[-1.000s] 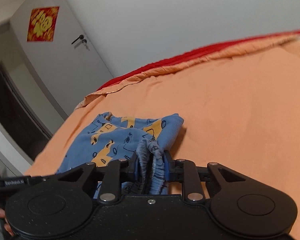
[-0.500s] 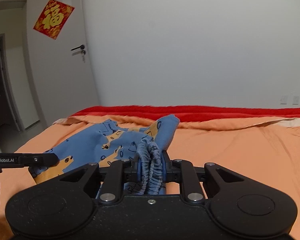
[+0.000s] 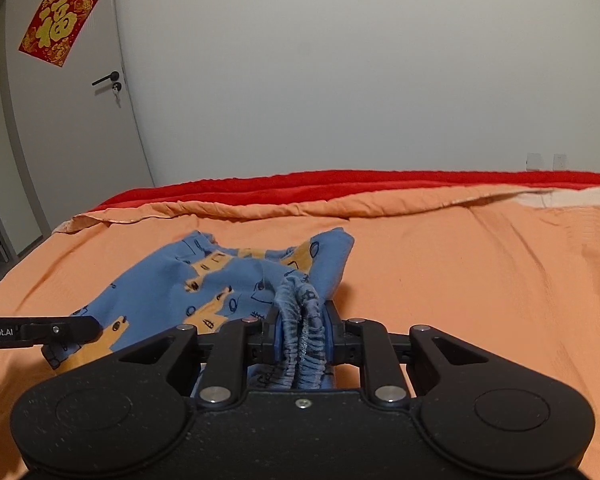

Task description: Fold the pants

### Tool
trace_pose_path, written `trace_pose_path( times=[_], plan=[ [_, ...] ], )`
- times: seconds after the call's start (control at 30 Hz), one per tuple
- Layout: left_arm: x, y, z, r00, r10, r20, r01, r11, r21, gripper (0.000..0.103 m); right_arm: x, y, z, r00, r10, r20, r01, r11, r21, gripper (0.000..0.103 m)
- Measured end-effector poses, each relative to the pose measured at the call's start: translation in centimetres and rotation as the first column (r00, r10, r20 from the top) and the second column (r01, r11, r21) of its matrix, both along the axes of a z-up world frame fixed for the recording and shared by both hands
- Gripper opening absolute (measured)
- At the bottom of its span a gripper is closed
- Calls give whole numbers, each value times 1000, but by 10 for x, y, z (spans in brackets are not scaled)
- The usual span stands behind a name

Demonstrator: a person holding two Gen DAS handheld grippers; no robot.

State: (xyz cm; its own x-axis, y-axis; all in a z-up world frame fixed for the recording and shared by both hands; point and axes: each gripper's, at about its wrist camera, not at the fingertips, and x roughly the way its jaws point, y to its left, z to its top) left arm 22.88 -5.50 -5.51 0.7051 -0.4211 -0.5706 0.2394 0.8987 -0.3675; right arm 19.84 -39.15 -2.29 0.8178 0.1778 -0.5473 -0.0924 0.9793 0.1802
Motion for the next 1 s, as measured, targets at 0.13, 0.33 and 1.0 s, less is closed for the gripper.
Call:
trace_pose_path(
  times=[0.13, 0.33, 1.0],
  plan=[
    [4, 2, -3, 1000, 10, -21, -11, 1000, -6, 17, 0, -1, -4, 1000, -6, -6, 6, 1000, 5, 23],
    [8, 4, 2, 997, 32, -67, -31, 1000, 2, 35, -3, 1, -2, 999, -45, -4, 45, 998, -48, 47],
    [-123, 59, 48, 990, 69, 125, -93, 976, 198, 103, -179, 72, 41, 966, -214, 144, 228, 970, -87, 102]
  ],
)
